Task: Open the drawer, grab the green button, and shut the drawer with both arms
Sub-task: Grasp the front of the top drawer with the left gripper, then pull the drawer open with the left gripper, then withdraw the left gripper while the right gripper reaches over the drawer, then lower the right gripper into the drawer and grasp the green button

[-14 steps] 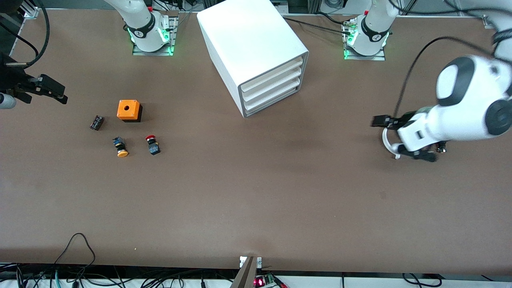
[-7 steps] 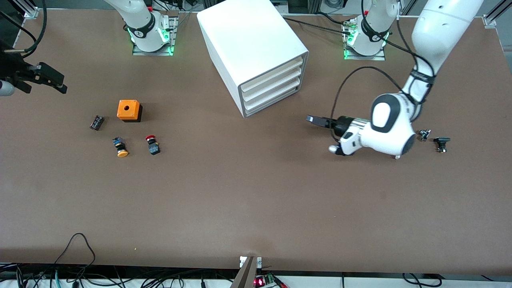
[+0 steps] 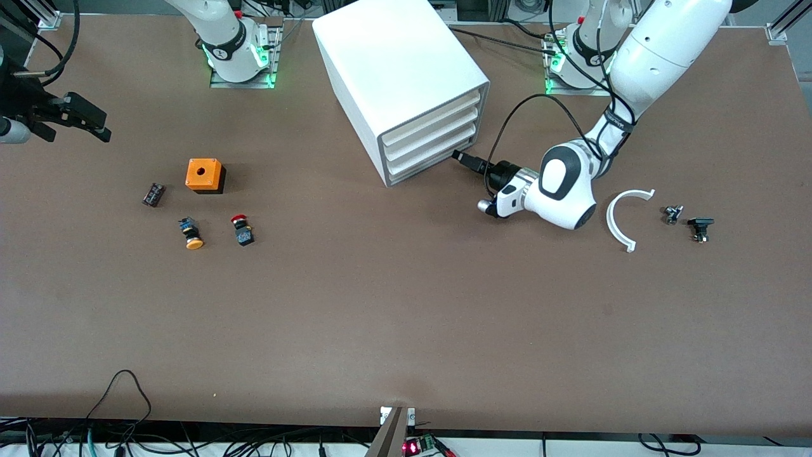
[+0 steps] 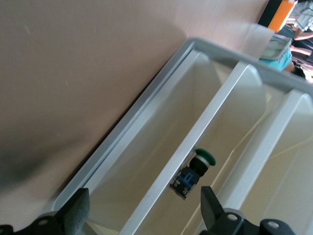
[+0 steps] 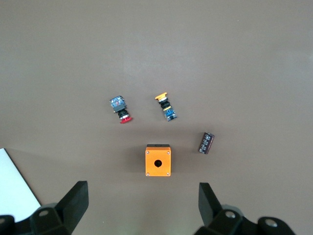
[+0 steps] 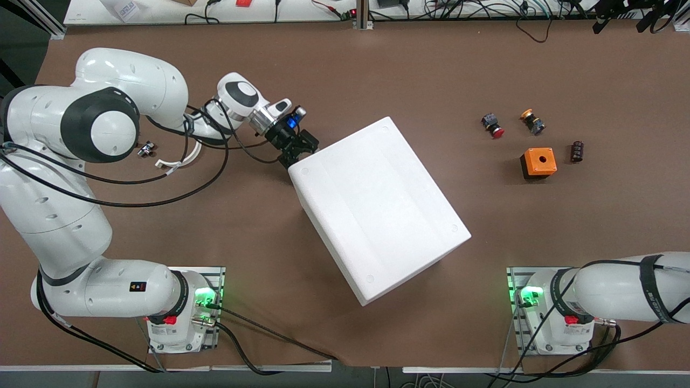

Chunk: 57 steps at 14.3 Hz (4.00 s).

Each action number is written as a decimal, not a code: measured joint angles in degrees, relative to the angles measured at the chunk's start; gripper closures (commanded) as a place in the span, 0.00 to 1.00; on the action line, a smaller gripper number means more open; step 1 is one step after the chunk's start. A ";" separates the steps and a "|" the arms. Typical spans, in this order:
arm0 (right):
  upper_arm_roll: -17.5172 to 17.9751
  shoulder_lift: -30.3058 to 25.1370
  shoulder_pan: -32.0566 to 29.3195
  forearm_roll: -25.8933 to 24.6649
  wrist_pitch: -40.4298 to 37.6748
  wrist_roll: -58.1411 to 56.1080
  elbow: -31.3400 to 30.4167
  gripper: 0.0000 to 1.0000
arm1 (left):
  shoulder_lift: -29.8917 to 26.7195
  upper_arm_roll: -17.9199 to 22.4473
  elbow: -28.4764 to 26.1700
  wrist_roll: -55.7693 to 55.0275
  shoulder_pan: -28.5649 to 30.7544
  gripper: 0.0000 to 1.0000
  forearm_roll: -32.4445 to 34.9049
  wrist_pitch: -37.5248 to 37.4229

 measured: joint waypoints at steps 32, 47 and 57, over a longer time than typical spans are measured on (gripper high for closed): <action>1.17 21.23 15.85 0.30 5.13 0.16 7.22 0.00 | -21.65 3.59 5.33 2.88 14.66 0.00 10.59 21.25; 15.02 39.10 32.83 9.41 30.38 -12.37 18.87 0.00 | -40.14 8.39 19.72 -16.49 16.79 0.00 56.35 -12.77; 14.70 46.42 40.28 3.93 33.87 -32.01 23.82 0.00 | -39.38 8.47 19.76 -20.63 16.74 0.00 56.34 -12.83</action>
